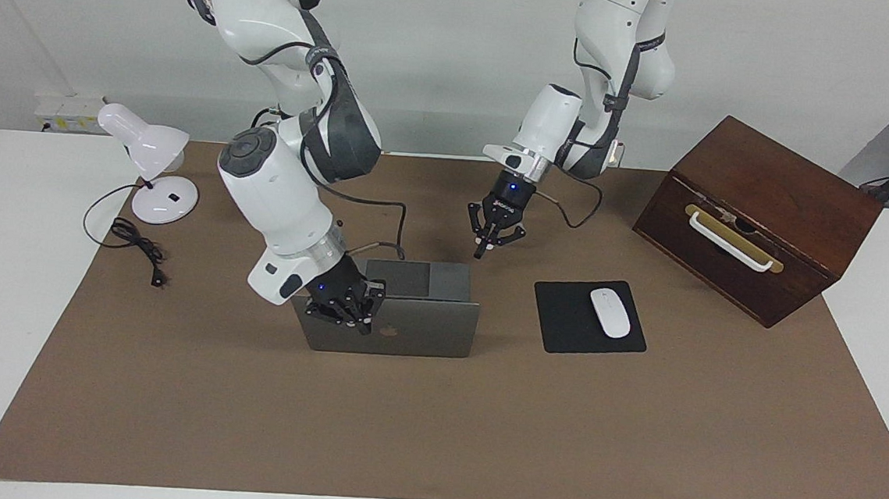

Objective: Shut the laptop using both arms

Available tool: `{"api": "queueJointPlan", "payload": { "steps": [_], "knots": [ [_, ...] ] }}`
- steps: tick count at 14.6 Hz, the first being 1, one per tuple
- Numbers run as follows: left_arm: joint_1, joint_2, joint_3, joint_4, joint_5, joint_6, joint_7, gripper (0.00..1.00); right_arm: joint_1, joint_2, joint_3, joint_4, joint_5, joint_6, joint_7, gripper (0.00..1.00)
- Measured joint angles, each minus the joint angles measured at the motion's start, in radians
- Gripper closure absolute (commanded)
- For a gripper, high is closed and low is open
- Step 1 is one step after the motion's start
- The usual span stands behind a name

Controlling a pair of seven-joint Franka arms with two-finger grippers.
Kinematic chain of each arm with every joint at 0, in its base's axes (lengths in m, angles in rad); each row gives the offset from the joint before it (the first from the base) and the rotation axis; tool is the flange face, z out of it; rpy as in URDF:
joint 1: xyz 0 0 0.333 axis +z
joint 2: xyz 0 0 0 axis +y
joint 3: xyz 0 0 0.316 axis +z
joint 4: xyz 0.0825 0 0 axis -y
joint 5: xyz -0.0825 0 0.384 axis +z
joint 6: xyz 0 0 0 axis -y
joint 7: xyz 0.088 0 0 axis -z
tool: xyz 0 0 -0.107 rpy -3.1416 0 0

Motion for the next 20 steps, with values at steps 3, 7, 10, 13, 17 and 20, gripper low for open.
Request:
{"api": "queueJointPlan", "payload": {
  "steps": [3, 7, 10, 13, 17, 20],
  "knots": [
    [-0.012, 0.055, 0.001, 0.032, 0.000, 0.005, 0.000, 1.00, -0.002, 0.000, 0.000, 0.000, 0.002, -0.005, 0.000, 1.00],
    [-0.030, 0.110, 0.001, 0.061, 0.000, 0.005, 0.000, 1.00, -0.009, -0.004, -0.002, 0.002, 0.055, -0.073, 0.000, 1.00],
    [-0.033, 0.152, 0.001, 0.081, 0.000, 0.005, 0.000, 1.00, -0.010, -0.005, 0.000, 0.004, 0.059, -0.075, 0.000, 1.00],
    [-0.036, 0.185, 0.001, 0.094, 0.000, 0.006, 0.000, 1.00, -0.009, -0.005, 0.000, 0.004, 0.059, -0.075, 0.000, 1.00],
    [-0.049, 0.194, 0.002, 0.095, 0.001, 0.006, 0.000, 1.00, -0.007, -0.005, 0.000, 0.004, 0.059, -0.075, 0.000, 1.00],
    [-0.050, 0.196, 0.002, 0.093, 0.001, 0.007, 0.004, 1.00, -0.004, -0.005, 0.000, 0.004, 0.059, -0.079, 0.000, 1.00]
  ]
}}
